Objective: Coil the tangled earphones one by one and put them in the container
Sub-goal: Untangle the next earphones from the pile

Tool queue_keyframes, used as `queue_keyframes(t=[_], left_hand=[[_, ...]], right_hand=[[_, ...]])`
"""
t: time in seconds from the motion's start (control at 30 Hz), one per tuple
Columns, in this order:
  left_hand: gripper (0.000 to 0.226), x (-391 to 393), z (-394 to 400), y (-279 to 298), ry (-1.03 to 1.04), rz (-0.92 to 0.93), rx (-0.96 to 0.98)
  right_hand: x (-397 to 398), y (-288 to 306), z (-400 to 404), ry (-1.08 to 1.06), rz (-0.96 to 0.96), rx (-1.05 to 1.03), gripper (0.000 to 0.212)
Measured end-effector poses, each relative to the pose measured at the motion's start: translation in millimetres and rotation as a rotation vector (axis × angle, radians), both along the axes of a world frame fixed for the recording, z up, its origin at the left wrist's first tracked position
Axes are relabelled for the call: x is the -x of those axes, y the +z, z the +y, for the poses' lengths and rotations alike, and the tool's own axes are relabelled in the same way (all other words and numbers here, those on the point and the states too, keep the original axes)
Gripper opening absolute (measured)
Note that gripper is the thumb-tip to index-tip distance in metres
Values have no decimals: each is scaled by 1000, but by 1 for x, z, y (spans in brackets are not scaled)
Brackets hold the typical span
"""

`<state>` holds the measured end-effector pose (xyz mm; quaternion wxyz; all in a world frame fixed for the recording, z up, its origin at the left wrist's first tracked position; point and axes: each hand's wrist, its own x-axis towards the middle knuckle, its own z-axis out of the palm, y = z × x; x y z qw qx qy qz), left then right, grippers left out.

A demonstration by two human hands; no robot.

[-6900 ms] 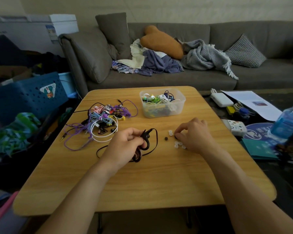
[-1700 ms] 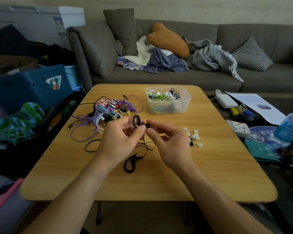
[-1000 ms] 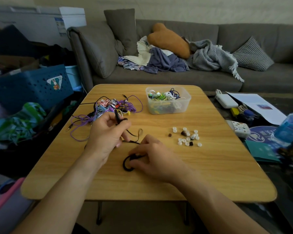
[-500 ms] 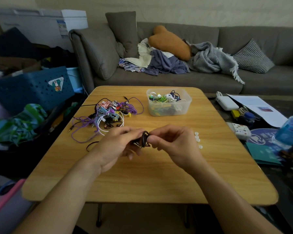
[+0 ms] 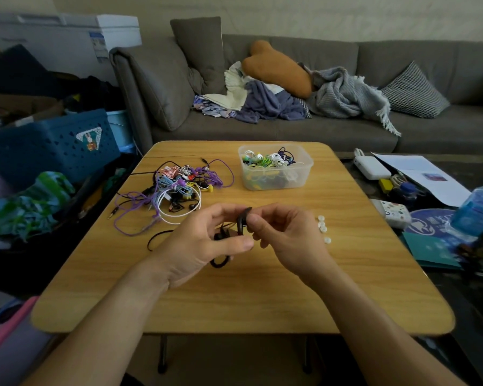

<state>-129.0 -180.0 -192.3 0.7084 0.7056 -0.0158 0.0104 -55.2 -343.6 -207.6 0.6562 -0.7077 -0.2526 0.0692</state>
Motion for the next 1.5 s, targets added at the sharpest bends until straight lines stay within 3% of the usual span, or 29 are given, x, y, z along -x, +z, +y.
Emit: queue_keyframes(t=[0.13,0.23,0.37,0.47,0.6,0.77,1.0,1.27,1.37,1.5], left_hand=[[52,-1,-6,2,129,-14,43],[50,-3,-3,3,231,25,110],[48,-2,-2,3,282,59,51],[53,-2,-6,1,254,76,33],[54,-2,-10,2,240,96,59],[30,-3,-8,-2,231,109,-38],[14,-4,-2,-8,266,15,-251],[17,-5,-6,-12,245,9,-292],[17,-5,-7,-13,258,-24,-298],[15,-7,-8,-14,273,-37,-277]], right_hand=[[-2,3,-3,80,-124,60,14],[-16,2,-10,-168,-239,138,19],[-49,10,-39,-417,-303,475,14],[-66,7,-51,-388,-308,719,15],[-71,2,-50,-342,-285,826,15],[-72,1,-46,-312,-280,910,12],[-63,3,-40,-334,-332,645,10],[-62,-4,-37,-299,-331,653,12],[-50,5,-33,-274,-268,431,9],[-27,13,-23,-14,-57,90,9]])
